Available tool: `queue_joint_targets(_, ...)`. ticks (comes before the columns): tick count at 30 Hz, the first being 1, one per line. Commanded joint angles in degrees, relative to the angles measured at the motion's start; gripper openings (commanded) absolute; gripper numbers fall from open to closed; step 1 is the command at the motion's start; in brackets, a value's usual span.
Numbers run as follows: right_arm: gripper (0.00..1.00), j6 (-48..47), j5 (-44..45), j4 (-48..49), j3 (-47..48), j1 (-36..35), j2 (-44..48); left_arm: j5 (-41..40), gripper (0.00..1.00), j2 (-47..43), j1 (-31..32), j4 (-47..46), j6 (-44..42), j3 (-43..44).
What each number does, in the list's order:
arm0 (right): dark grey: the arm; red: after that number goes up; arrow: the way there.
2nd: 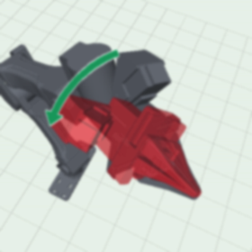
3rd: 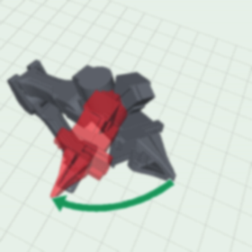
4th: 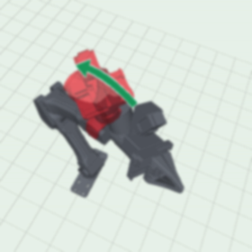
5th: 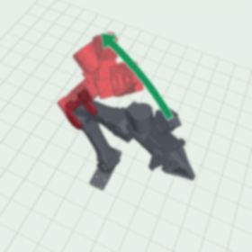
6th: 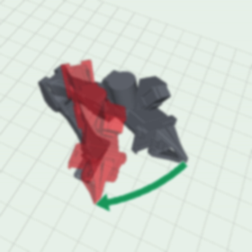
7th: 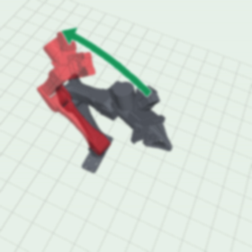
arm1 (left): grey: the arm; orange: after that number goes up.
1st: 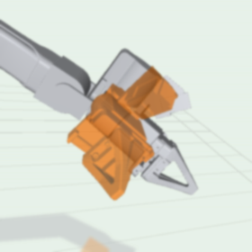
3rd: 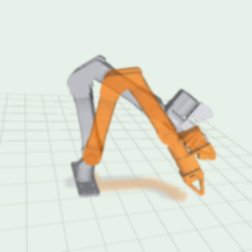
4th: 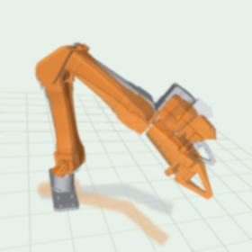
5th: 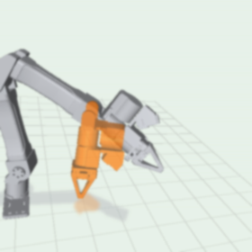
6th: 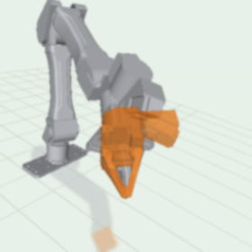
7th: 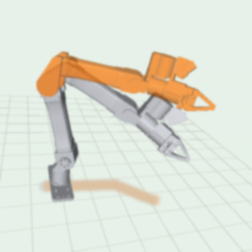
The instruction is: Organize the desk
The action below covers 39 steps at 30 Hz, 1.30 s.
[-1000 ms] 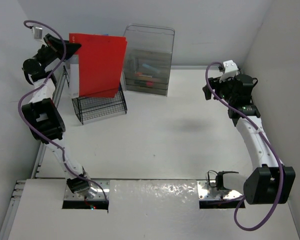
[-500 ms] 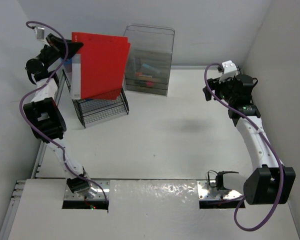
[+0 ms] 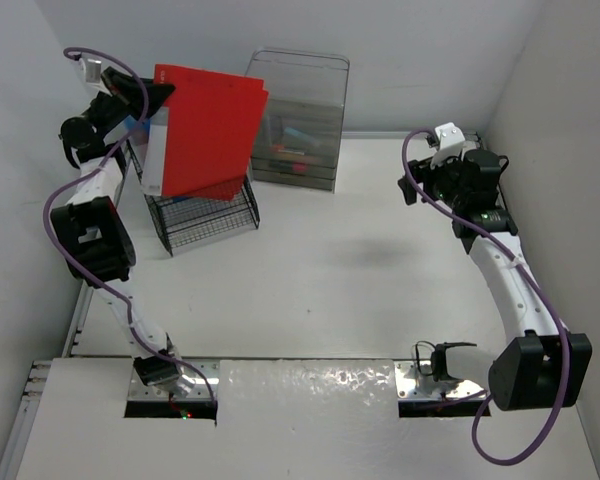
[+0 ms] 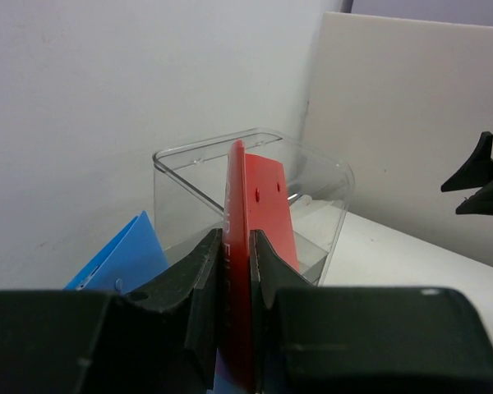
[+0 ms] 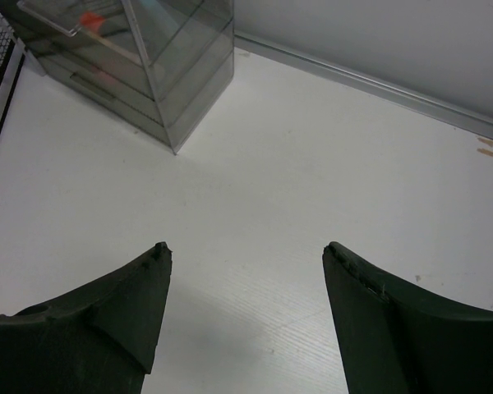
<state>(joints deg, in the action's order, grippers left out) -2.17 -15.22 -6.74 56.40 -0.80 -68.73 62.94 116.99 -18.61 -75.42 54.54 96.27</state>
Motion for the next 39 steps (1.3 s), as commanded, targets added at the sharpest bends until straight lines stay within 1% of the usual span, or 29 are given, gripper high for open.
queue_joint_targets(1, 0.73, -1.0, -1.1, 0.5, 2.1, -0.3, 1.5, 2.4, 0.07, -4.0, 0.7, -33.1, -4.9, -3.2)
queue_joint_targets(3, 0.74, -1.1, -1.2, 0.2, 2.3, -0.3, 1.5, 3.7, 0.14, -4.6, 0.8, -31.6, -5.4, -4.5)
queue_joint_targets(4, 0.75, -1.1, -1.4, 0.1, 2.4, -0.4, 1.5, 4.0, 0.24, -4.8, 0.7, -30.1, -6.6, -4.9)
queue_joint_targets(5, 0.75, -1.1, -1.5, -0.1, 2.5, -0.4, 1.6, 4.6, 0.28, -5.0, 0.7, -25.7, -7.7, -4.9)
queue_joint_targets(7, 0.75, -1.3, -1.5, -0.5, 2.6, -0.5, 1.6, 7.8, 0.34, -5.8, 0.8, -21.2, -12.2, -4.8)
queue_joint_targets(9, 0.75, -1.5, -1.5, -0.8, 2.6, -0.5, 1.6, 10.6, 0.35, -7.3, 0.8, -14.6, -15.3, -5.2)
queue_joint_targets(10, 0.75, -1.6, -1.5, -0.9, 2.5, -0.6, 1.6, 11.4, 0.36, -7.8, 0.8, -12.0, -19.3, -5.4)
queue_joint_targets(11, 0.75, -1.6, -1.5, -0.8, 2.5, -0.6, 1.5, 12.3, 0.37, -8.5, 0.9, -5.8, -21.7, -5.7)
queue_joint_targets(12, 0.75, -1.7, -1.4, -0.7, 2.4, -0.6, 1.4, 13.6, 0.39, -9.9, 0.9, -2.3, -24.5, -6.0)
queue_joint_targets(13, 0.75, -1.7, -1.4, -0.6, 2.4, -0.6, 1.3, 14.3, 0.41, -10.6, 0.9, 1.8, -30.5, -6.1)
queue_joint_targets(14, 0.75, -1.6, -1.4, -0.6, 2.4, -0.6, 1.2, 14.9, 0.43, -11.4, 0.9, 9.7, -33.4, -5.9)
queue_joint_targets(15, 0.75, -1.7, -1.4, -0.6, 2.4, -0.6, 1.1, 16.2, 0.48, -12.7, 0.9, 13.4, -39.2, -5.4)
queue_joint_targets(17, 0.75, -1.6, -1.4, -0.6, 2.4, -0.7, 0.9, 16.6, 0.57, -13.7, 0.9, 23.1, -43.9, -4.5)
queue_joint_targets(18, 0.75, -1.6, -1.4, -0.6, 2.4, -0.7, 0.8, 15.9, 0.70, -14.3, 1.1, 25.3, -46.4, -3.1)
queue_joint_targets(19, 0.75, -1.6, -1.4, -0.5, 2.4, -0.7, 0.8, 15.3, 0.73, -14.5, 1.2, 27.3, -47.2, -2.1)
queue_joint_targets(21, 0.75, -1.6, -1.4, -0.5, 2.4, -0.8, 0.7, 14.0, 0.86, -14.3, 1.8, 31.9, -48.1, 1.0)
queue_joint_targets(22, 0.75, -1.6, -1.5, -0.6, 2.4, -0.8, 0.7, 13.4, 0.86, -14.2, 2.1, 33.4, -48.8, 2.0)
queue_joint_targets(23, 0.75, -1.8, -1.4, -0.8, 2.4, -0.9, 0.7, 13.1, 0.86, -13.8, 2.6, 37.9, -49.8, 4.4)
queue_joint_targets(24, 0.75, -1.9, -1.3, -1.1, 2.4, -0.9, 0.7, 12.7, 0.86, -13.5, 3.1, 40.8, -52.8, 5.8)
queue_joint_targets(25, 0.75, -2.1, -1.1, -1.6, 2.4, -0.9, 0.9, 11.9, 0.86, -13.4, 3.7, 50.0, -55.6, 7.3)
queue_joint_targets(26, 0.75, -2.7, -1.0, -1.8, 2.3, -0.9, 1.0, 10.6, 0.86, -12.5, 4.1, 56.5, -59.4, 11.0)
queue_joint_targets(27, 0.75, -2.9, -0.8, -2.1, 2.3, -0.9, 1.1, 9.9, 0.86, -12.1, 4.5, 62.8, -68.0, 12.9)
queue_joint_targets(29, 0.75, -3.7, -0.2, -2.7, 2.2, -0.9, 1.5, 8.5, 0.86, -11.5, 5.2, 75.3, -74.4, 15.3)
queue_joint_targets(30, 0.75, -3.9, -0.2, -2.7, 2.1, -0.9, 1.6, 6.9, 0.85, -11.6, 5.3, 78.1, -77.5, 15.6)
queue_joint_targets(32, 0.75, -4.1, -0.1, -2.7, 2.1, -0.9, 1.8, 4.8, 0.85, -11.9, 5.4, 82.4, -79.6, 15.9)
queue_joint_targets(34, 0.75, -3.9, -0.2, -2.6, 2.2, -0.9, 1.8, -0.3, 0.85, -10.9, 6.1, 88.3, -84.8, 19.9)
queue_joint_targets(35, 0.75, -3.7, -0.4, -2.6, 2.3, -0.9, 1.7, -4.1, 0.85, -9.0, 7.3, 96.1, -89.1, 25.1)
queue_joint_targets(36, 0.75, -3.7, -0.5, -2.6, 2.3, -0.9, 1.8, -5.7, 0.85, -7.8, 8.3, 102.0, -90.5, 27.5)
queue_joint_targets(39, 0.75, -3.8, -0.5, -2.7, 1.8, -1.0, 2.2, -8.9, 0.86, -6.3, 8.6, 102.6, -89.6, 31.3)
